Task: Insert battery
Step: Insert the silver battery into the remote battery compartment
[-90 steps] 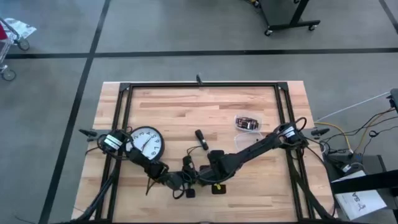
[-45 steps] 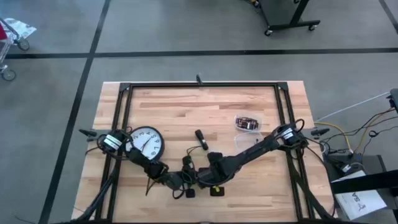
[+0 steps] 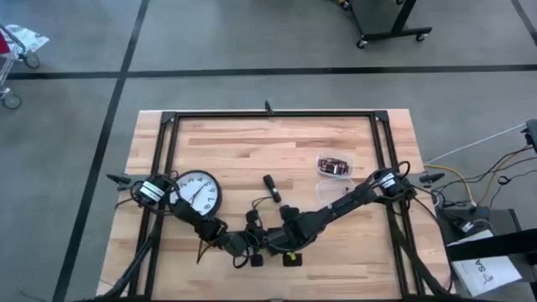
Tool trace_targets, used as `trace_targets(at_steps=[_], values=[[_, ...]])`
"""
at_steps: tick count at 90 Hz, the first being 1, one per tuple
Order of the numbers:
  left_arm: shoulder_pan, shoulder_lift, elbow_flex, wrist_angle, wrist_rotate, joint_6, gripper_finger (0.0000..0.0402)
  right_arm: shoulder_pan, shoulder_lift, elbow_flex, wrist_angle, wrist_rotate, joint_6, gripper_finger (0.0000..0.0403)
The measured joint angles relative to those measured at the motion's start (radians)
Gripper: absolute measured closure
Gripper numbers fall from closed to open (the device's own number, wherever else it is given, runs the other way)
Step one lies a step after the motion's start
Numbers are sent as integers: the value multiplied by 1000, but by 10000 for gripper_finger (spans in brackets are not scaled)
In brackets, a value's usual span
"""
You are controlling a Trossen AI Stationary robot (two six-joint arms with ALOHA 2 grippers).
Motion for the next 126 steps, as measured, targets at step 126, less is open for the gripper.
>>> trace_targets(at_steps=[126], values=[[44, 121, 31, 245, 121, 83, 401, -2, -19, -7, -12, 7, 32, 403]])
